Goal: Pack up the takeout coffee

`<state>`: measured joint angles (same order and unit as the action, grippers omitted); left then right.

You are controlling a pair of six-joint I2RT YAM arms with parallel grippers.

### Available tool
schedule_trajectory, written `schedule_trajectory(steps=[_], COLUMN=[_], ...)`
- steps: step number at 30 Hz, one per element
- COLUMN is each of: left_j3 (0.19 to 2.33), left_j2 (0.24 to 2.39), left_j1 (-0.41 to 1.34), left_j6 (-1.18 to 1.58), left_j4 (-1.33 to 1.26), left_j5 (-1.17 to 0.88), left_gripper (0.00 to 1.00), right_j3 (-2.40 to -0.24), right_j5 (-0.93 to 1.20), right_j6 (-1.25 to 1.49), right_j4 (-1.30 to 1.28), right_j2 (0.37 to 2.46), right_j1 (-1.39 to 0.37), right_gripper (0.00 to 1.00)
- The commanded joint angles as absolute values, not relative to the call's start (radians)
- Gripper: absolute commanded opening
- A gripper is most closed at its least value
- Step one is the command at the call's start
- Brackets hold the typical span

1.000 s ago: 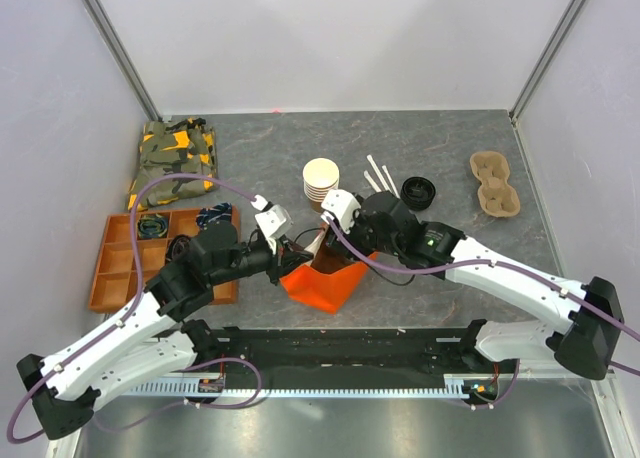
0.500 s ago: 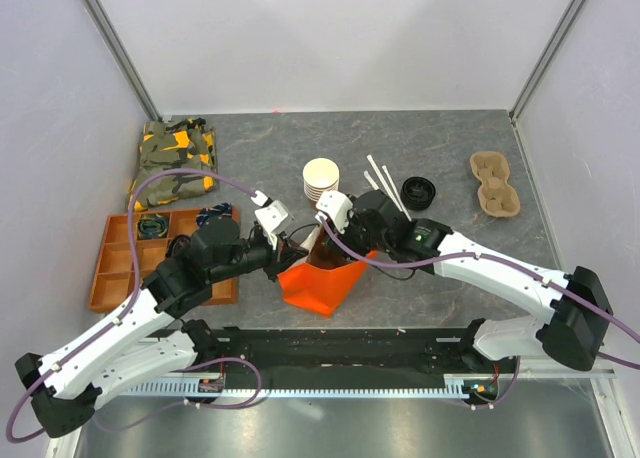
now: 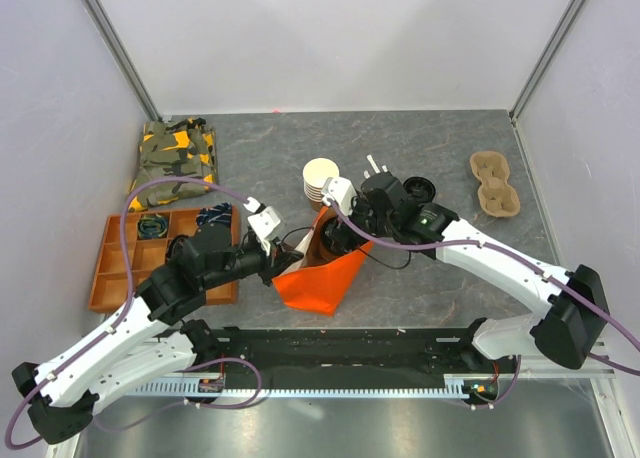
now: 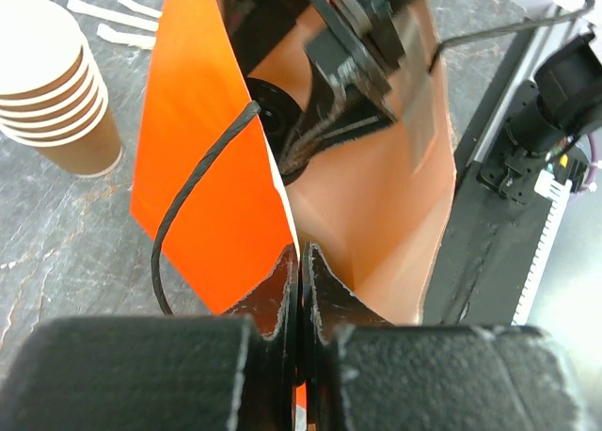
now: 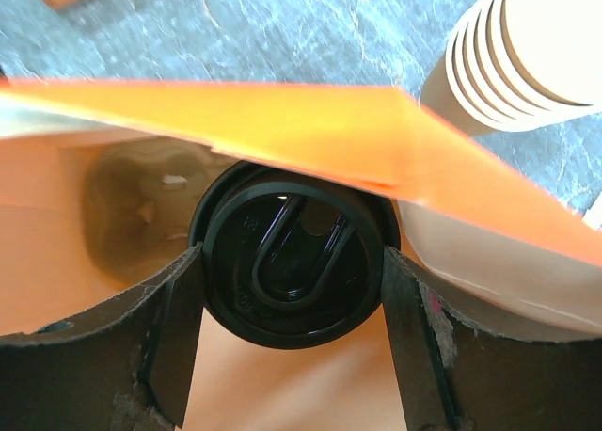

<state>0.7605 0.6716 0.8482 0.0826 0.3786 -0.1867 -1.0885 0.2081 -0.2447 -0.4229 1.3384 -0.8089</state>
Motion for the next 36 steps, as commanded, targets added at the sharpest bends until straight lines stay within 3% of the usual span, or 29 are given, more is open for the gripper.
schedule_trajectory(steps=[1, 17, 26, 36], left_j3=[0.738, 0.75, 0.758, 0.762], left_j2=[0.66, 0.683, 0.687, 0.684], left_j1=[0.847, 0.85, 0.848, 0.847], left_j6=[-0.008, -0.054, 0.017, 0.095], left_j4=[0.354, 0.288, 0.281, 0.339], left_j5=[-0.247, -0.259, -0.2, -0.15], left_gripper=[0.02, 0.02, 0.02, 0.02], right_j3=[-1.163, -1.307, -1.232, -1.166], right_j5=[0.23, 0.195, 0.117, 0.17], right_j6=[-0.206, -0.178, -0.304, -0.373], right_j4=[-0.445, -0.503, -0.489, -0.451], right_j2=[1.332, 1.413, 1.443, 1.454], right_j1=[-0.779, -0.765, -0.77, -0.77], right_gripper=[0.52, 0.52, 0.5, 0.5])
